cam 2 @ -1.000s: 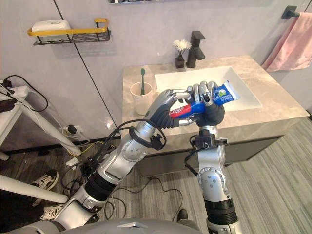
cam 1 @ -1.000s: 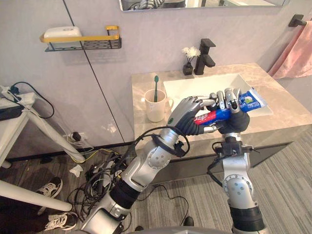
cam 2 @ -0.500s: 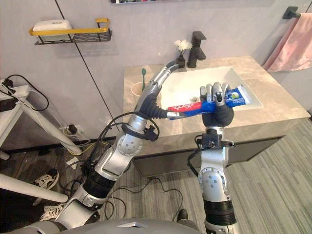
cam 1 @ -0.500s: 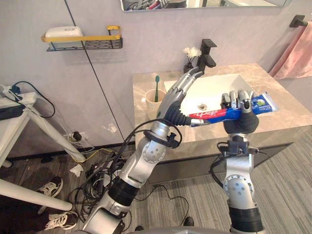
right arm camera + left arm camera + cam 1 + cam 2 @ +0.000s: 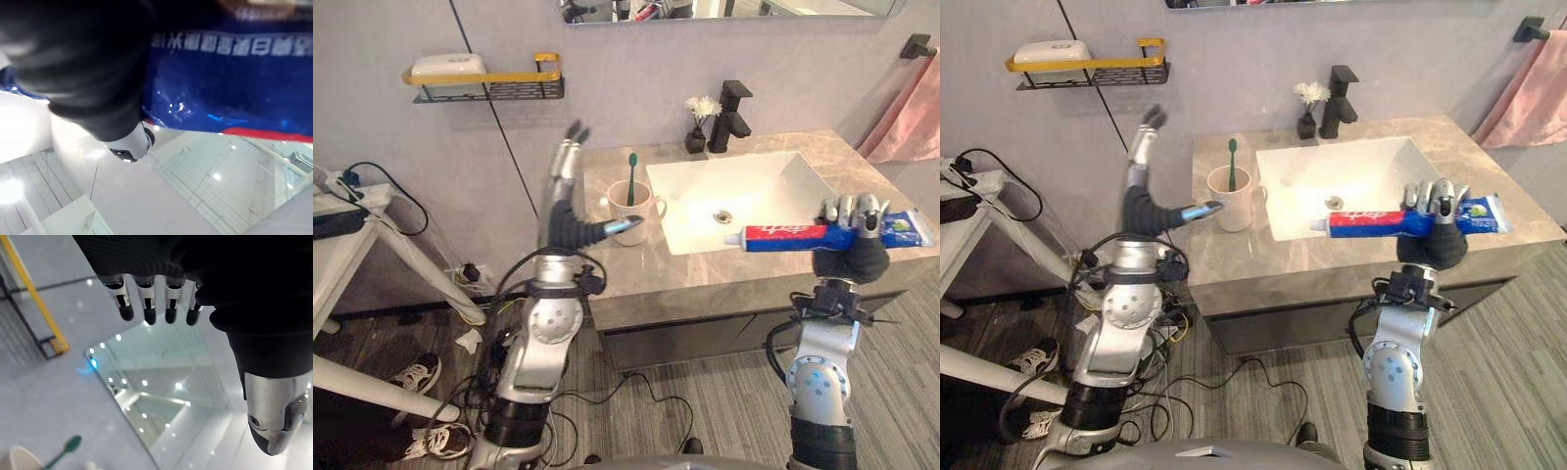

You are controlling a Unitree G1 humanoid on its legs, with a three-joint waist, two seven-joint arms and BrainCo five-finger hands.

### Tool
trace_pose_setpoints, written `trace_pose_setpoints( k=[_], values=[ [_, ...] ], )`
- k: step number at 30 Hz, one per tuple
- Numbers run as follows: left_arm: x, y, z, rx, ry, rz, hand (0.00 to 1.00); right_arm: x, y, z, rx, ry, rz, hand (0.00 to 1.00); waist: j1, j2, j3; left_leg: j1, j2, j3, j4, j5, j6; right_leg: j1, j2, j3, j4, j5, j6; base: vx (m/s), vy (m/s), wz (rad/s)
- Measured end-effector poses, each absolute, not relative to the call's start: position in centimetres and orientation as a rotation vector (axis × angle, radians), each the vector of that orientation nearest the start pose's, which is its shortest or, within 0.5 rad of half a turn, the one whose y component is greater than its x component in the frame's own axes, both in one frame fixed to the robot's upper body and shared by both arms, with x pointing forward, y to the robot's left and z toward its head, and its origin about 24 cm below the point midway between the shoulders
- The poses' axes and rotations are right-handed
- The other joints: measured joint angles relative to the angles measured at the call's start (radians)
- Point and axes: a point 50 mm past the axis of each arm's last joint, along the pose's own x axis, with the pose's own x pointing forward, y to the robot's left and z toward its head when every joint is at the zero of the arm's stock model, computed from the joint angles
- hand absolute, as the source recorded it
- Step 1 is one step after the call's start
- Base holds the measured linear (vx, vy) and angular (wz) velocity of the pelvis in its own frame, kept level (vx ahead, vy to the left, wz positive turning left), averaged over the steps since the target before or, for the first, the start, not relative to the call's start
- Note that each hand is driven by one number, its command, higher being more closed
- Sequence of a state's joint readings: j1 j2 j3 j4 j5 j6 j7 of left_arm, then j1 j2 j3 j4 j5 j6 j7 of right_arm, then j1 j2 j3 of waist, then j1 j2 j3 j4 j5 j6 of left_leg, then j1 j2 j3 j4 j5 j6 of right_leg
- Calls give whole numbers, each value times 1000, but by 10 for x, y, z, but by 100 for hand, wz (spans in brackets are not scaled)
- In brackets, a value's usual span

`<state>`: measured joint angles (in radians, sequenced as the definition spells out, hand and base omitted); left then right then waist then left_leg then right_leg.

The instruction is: Organize washtable

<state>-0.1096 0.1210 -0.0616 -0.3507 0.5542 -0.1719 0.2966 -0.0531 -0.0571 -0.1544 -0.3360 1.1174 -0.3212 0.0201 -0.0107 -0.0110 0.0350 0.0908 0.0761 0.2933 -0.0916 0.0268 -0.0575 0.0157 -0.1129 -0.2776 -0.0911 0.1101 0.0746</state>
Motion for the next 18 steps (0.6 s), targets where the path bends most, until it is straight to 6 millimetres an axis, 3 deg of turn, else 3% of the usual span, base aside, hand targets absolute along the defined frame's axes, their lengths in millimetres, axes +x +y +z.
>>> trace_pose_setpoints(
  k=[6,8,12,18],
  values=[
    [226,195,138,586,-546,429,0,244,-231,146,1031,-739,-139,100,19,0,1,-6,0,-13,0,1,-1,2,-1,-14,0,-4,-1,3,-2,6],
    [224,203,126,569,-482,446,0,250,-233,150,1022,-746,-139,100,23,-3,3,-9,0,-22,-1,3,-2,3,-2,-21,0,-5,-1,7,-6,14],
    [224,212,89,547,-296,419,0,266,-231,162,983,-757,-111,100,33,-12,12,-17,0,-35,-1,6,-1,4,-4,-38,0,-6,-1,1,-3,11],
    [219,206,23,486,7,316,0,292,-230,188,914,-754,-35,100,48,-17,16,-51,-3,-54,-1,12,2,-17,-11,-60,0,-8,1,10,6,11]
  ],
)
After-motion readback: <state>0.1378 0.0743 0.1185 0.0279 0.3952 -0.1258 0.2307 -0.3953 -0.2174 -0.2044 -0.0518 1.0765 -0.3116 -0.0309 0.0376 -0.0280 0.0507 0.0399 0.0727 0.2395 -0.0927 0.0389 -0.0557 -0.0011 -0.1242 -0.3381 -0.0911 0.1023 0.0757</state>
